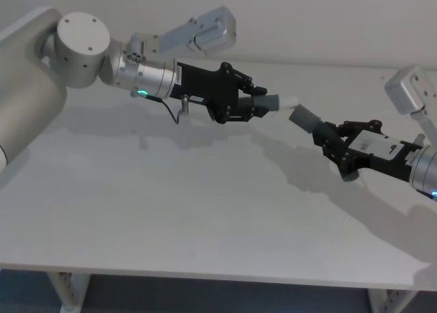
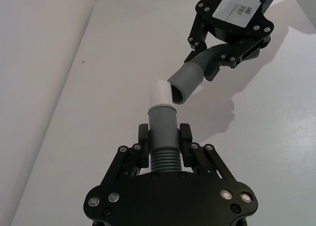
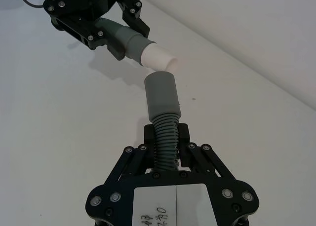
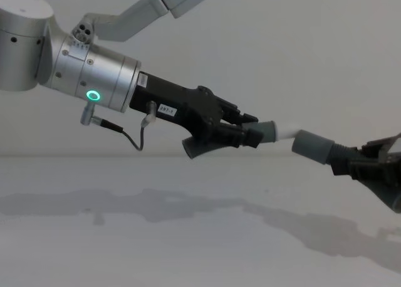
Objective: Use both hands to pick up one end of the pipe from the table, align the ends, and insert them.
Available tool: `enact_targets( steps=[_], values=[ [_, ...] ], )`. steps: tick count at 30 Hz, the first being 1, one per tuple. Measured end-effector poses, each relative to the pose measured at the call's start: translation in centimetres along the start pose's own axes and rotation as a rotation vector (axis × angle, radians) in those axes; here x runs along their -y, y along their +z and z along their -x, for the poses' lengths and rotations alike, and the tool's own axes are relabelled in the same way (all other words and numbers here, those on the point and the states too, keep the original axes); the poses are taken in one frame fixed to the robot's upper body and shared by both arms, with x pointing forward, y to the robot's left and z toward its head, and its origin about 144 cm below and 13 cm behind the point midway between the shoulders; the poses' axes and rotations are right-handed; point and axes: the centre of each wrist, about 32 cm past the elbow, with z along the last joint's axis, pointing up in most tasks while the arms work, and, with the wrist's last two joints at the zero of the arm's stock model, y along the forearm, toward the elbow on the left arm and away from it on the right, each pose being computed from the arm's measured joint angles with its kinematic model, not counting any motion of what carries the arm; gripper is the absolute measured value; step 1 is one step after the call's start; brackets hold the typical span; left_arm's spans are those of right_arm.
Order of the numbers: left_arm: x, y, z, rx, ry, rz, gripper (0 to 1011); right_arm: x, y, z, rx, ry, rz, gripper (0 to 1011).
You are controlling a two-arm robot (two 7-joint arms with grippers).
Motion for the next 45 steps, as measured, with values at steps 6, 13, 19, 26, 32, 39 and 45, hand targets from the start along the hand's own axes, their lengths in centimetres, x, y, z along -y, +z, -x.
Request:
enact_targets(
  steps=[6,13,19,26,32,39,45],
  values=[
    [0.2,0.0,0.0,-0.002,-0.005,0.003,348,0.0,0.1,-0.1,-0.004,-0.004,-0.004,260],
    [0.2,0.1,0.0,-0.005,-0.008,0.002,348,0.1,0.2,-0.2,-0.009,-0.006,-0.010,260],
    [0.3,0.2,0.1,-0.006,-0.009,-0.002,348,0.2,0.3,-0.2,-0.012,-0.005,-0.016,262],
    [0.3,0.4,0.2,-0.004,-0.010,-0.007,348,0.3,0.4,-0.4,-0.008,-0.004,-0.026,260],
    [0.3,0.5,0.2,0.000,-0.016,-0.009,348,0.4,0.3,-0.6,0.000,0.004,-0.033,260],
    [0.2,0.6,0.0,0.012,-0.034,-0.005,348,0.5,0.2,-0.9,0.017,0.022,-0.046,260],
    [0.2,0.6,-0.2,0.021,-0.053,0.006,348,0.7,0.1,-1.3,0.040,0.049,-0.061,260]
  ],
)
